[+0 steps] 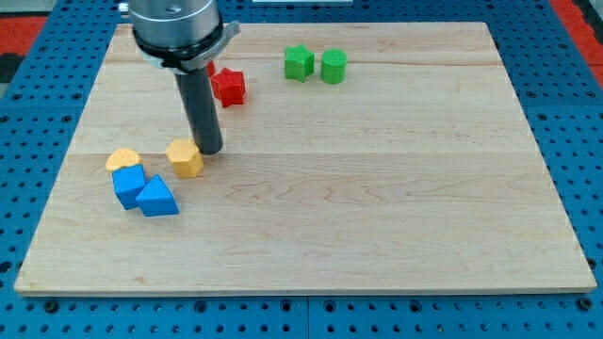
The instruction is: Nudge the red star up a bit
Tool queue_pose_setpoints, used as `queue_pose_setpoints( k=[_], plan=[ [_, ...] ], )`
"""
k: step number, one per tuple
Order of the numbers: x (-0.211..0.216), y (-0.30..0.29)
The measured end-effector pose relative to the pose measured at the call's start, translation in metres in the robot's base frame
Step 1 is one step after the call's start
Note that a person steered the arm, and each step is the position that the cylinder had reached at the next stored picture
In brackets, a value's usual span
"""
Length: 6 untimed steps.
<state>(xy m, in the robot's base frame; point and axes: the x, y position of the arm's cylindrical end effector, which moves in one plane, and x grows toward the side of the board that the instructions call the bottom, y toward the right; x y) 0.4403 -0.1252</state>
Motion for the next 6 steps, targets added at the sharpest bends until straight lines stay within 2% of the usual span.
queue_pose_setpoints(
  k=[1,2,4,6],
  plan=[
    [0.017,-0.019],
    [0.018,0.025],
    [0.005,0.03],
    [-0.09,0.043]
  ],
)
